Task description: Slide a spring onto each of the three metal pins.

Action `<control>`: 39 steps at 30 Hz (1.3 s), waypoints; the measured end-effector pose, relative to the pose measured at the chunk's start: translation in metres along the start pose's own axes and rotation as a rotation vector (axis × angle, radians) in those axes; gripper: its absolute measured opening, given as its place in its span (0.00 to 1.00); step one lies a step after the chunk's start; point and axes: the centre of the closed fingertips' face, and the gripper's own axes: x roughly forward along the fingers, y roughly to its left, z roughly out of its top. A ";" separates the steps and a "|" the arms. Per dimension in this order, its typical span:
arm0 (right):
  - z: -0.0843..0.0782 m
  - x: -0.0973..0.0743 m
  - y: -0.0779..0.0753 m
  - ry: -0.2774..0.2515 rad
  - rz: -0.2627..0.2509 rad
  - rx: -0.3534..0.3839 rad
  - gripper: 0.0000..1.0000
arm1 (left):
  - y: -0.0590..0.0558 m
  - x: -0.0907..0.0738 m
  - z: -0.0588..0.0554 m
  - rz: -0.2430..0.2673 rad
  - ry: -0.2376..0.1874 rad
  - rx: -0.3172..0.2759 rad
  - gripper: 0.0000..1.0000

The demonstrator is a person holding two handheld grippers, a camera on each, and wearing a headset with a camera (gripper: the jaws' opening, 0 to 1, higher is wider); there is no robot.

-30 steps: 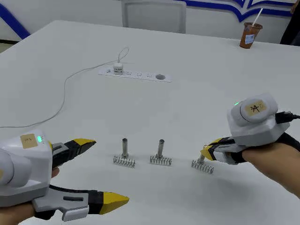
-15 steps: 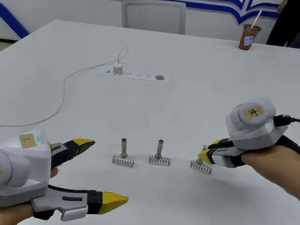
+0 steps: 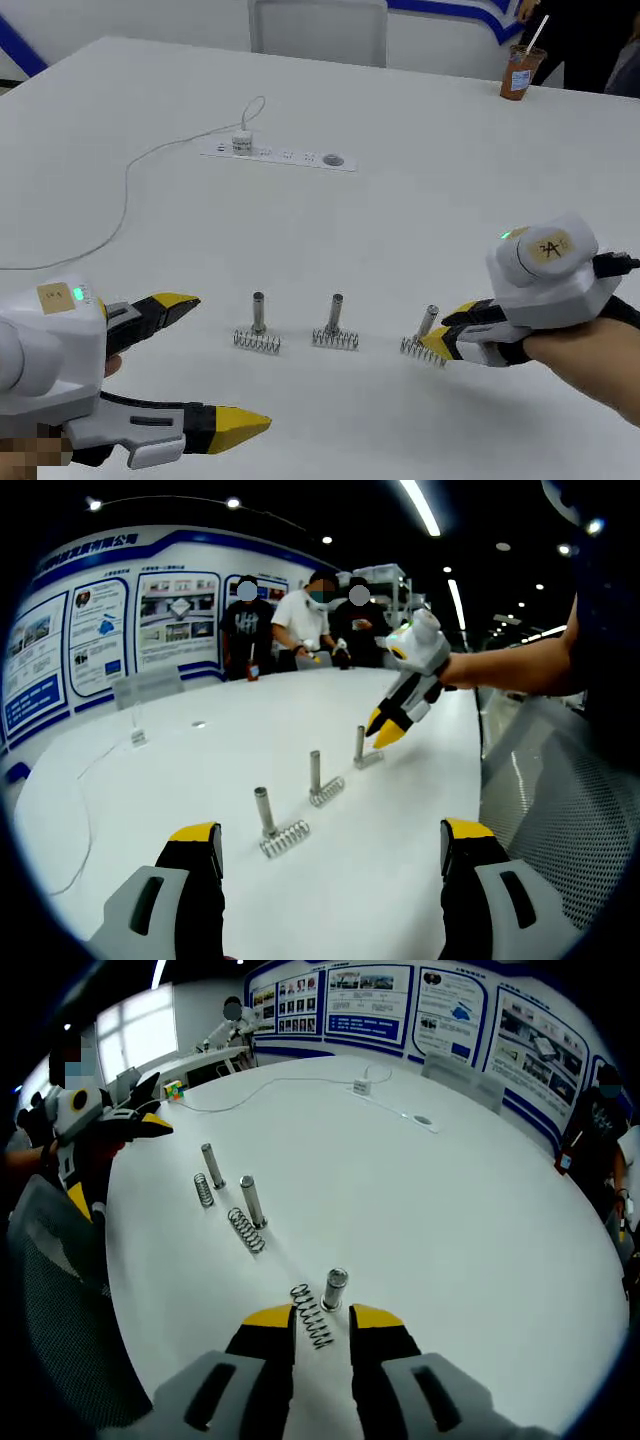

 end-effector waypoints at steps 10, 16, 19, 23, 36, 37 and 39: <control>-0.010 -0.001 0.006 0.015 0.024 -0.037 0.22 | 0.001 0.000 -0.001 -0.006 0.004 -0.002 0.92; -0.017 0.004 0.008 0.041 0.042 -0.053 0.22 | 0.001 -0.002 -0.002 -0.003 0.010 -0.005 0.92; -0.021 0.006 0.006 0.053 0.045 -0.065 0.22 | 0.001 -0.003 -0.002 0.000 0.014 -0.005 0.92; -0.027 0.009 0.002 0.066 0.056 -0.074 0.21 | 0.002 -0.003 -0.003 0.005 0.018 -0.006 0.92; -0.030 0.016 0.004 0.056 0.090 -0.127 0.17 | 0.000 -0.001 -0.004 0.020 0.028 -0.013 0.92; -0.029 0.016 0.003 0.055 0.091 -0.128 0.17 | 0.000 -0.002 -0.004 0.021 0.029 -0.014 0.92; -0.030 0.017 0.003 0.056 0.093 -0.131 0.16 | 0.000 -0.002 -0.005 0.024 0.031 -0.015 0.92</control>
